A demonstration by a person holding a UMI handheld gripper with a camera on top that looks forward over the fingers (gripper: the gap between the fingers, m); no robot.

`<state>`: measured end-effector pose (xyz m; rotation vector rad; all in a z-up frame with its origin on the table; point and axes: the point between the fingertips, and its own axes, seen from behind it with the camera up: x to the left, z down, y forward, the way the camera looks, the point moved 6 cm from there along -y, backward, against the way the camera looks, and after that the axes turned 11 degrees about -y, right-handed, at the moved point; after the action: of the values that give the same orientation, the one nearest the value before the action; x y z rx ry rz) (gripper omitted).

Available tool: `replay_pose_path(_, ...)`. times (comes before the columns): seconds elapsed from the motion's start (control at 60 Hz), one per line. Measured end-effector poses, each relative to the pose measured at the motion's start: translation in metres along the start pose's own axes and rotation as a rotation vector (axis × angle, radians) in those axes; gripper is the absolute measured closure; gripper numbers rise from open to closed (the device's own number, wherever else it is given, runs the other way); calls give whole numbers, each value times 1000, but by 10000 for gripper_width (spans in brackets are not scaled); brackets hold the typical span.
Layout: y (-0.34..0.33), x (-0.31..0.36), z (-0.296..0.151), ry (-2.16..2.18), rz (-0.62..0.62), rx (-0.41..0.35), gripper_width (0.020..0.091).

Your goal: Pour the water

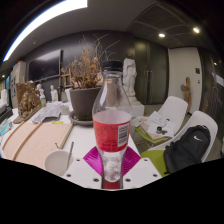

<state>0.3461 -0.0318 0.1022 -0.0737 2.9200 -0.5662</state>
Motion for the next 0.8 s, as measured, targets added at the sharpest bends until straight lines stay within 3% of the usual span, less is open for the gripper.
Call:
replay_pose_path(0.1,7,0,27,-10,6,24,906)
replay_pose_path(0.2,3,2,31,-42,13,-22,900)
replay_pose_path(0.267,4,0,31,-32,20,-33,820)
replay_pose_path(0.4,-1,-3,34,18,31,15,609)
replay_pose_path(0.5,-13,-11,38,20,66,78,245)
replay_pose_path(0.8,-144,17,-12,-59,94,189,250)
